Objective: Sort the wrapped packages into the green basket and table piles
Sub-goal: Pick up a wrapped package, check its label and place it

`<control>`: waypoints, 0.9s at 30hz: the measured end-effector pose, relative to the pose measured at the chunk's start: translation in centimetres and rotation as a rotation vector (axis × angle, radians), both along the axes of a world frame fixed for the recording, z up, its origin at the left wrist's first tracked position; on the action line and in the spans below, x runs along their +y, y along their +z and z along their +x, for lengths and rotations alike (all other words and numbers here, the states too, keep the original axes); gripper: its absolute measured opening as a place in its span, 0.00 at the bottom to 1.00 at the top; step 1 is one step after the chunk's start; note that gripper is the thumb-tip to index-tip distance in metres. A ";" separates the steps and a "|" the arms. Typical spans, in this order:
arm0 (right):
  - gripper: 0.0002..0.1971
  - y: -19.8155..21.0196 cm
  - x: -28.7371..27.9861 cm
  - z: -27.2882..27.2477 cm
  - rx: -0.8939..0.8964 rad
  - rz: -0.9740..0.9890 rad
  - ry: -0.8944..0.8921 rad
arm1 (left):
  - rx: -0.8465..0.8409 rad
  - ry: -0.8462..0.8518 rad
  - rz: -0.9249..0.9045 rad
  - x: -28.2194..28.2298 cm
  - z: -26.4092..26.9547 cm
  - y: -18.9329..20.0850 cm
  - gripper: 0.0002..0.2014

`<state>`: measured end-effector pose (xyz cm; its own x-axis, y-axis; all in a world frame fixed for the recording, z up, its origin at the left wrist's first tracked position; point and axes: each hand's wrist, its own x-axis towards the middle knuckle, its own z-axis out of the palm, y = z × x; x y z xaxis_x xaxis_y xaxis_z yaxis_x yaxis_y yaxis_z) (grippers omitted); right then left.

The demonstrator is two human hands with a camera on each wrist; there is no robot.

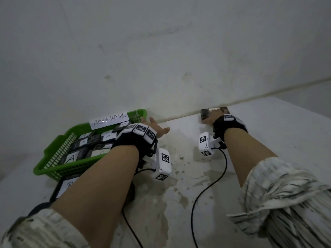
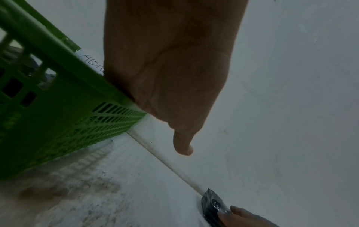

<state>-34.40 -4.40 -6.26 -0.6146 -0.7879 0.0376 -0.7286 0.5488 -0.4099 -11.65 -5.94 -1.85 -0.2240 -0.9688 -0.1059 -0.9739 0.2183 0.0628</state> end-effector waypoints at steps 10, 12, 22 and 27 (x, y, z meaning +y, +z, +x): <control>0.25 0.6 -1.1 2.4 -0.055 0.027 -0.094 | -0.047 0.012 0.051 0.9 0.1 1.0 0.40; 0.29 0.1 -1.2 2.3 -0.147 0.006 -0.102 | -0.058 0.003 0.044 1.2 0.1 1.3 0.40; 0.34 2.5 1.9 3.0 -0.394 -0.067 -0.007 | -0.021 -0.034 0.012 0.8 0.7 1.1 0.40; 0.14 4.8 2.2 4.8 -0.665 -0.236 0.163 | 0.196 0.012 0.096 -0.6 1.1 1.5 0.44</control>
<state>-29.64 -2.15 -1.50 -0.4420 -0.8885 -0.1235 -0.3485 0.2970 -0.8890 -10.54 -6.58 -0.33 -0.2384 -0.9590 -0.1535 -0.9433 0.1910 0.2715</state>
